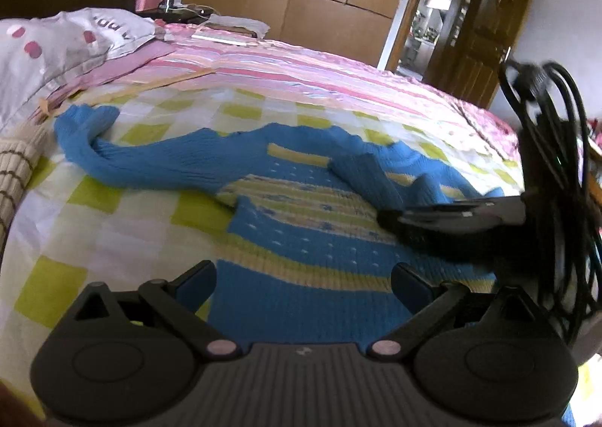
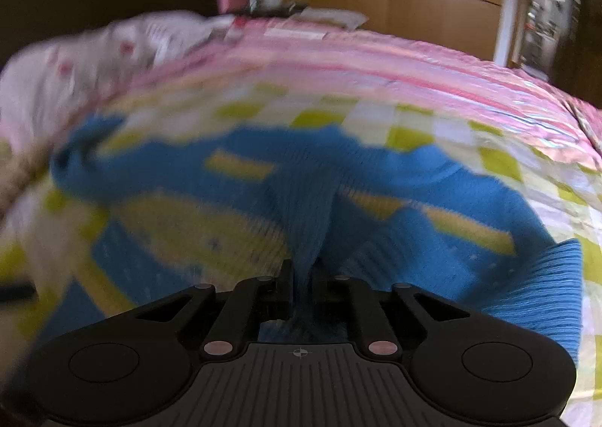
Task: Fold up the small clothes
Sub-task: 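Carry the sleeve across the sweater body with the right tool and release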
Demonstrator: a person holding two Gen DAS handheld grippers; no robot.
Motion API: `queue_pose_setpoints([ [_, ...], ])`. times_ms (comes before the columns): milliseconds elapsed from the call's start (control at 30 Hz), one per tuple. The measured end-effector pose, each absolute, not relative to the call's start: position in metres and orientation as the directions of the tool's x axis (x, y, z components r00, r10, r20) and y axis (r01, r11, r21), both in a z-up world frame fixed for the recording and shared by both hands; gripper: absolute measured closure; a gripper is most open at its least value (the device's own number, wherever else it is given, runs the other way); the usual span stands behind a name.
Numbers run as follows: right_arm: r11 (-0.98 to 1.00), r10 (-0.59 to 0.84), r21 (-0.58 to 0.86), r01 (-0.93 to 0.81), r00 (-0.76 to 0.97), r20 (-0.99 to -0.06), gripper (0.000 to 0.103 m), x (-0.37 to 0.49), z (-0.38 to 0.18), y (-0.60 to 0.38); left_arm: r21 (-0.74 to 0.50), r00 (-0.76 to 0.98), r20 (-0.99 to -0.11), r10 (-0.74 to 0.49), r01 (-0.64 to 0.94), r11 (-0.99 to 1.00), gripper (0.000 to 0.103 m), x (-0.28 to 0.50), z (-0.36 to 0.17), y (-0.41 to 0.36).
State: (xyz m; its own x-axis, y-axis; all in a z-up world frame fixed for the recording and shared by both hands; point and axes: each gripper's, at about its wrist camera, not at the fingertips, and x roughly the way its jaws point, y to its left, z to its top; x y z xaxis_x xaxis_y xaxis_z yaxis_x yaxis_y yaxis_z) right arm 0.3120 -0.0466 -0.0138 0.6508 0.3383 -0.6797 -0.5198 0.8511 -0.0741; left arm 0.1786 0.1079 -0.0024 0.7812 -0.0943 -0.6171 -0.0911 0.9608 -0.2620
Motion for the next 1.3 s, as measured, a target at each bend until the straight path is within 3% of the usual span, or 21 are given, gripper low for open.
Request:
queue_pose_setpoints([
  [200, 0.829, 0.314, -0.147, -0.54, 0.667, -0.676, 0.088, 0.314, -0.004, -0.033, -0.285, 0.791, -0.603, -0.099, -0.098, 0.953, 0.0, 0.18, -0.002, 0.12],
  [367, 0.835, 0.322, -0.117, -0.538, 0.649, -0.689, 0.085, 0.332, -0.012, -0.016, -0.303, 0.788, -0.608, -0.096, -0.118, 0.946, 0.0, 0.183, -0.004, 0.13],
  [467, 0.846, 0.309, -0.122, -0.519, 0.663, -0.682, 0.097, 0.336, -0.012, -0.007, -0.313, 0.788, -0.608, -0.096, -0.127, 0.941, 0.0, 0.183, -0.005, 0.134],
  [567, 0.86, 0.3, -0.135, -0.493, 0.7, -0.648, 0.098, 0.34, -0.003, -0.003, -0.318, 0.796, -0.599, -0.092, -0.131, 0.939, 0.0, 0.182, -0.003, 0.137],
  [767, 0.831, 0.428, -0.055, -0.554, 0.699, -0.573, 0.097, 0.338, 0.016, 0.014, -0.336, 0.805, -0.588, -0.075, -0.159, 0.929, 0.0, 0.182, -0.002, 0.146],
  [967, 0.739, 0.523, 0.018, -0.674, 0.556, -0.647, 0.089, 0.335, -0.003, 0.034, -0.334, 0.793, -0.605, -0.071, -0.171, 0.927, 0.0, 0.185, -0.007, 0.149],
  [1167, 0.752, 0.556, 0.107, -0.651, 0.538, -0.633, 0.089, 0.333, 0.006, 0.011, -0.33, 0.789, -0.611, -0.066, -0.179, 0.927, 0.0, 0.187, -0.01, 0.149],
  [1300, 0.819, 0.518, 0.138, -0.557, 0.615, -0.594, 0.089, 0.33, 0.018, -0.034, -0.327, 0.788, -0.613, -0.063, -0.181, 0.927, 0.0, 0.188, -0.012, 0.149],
])
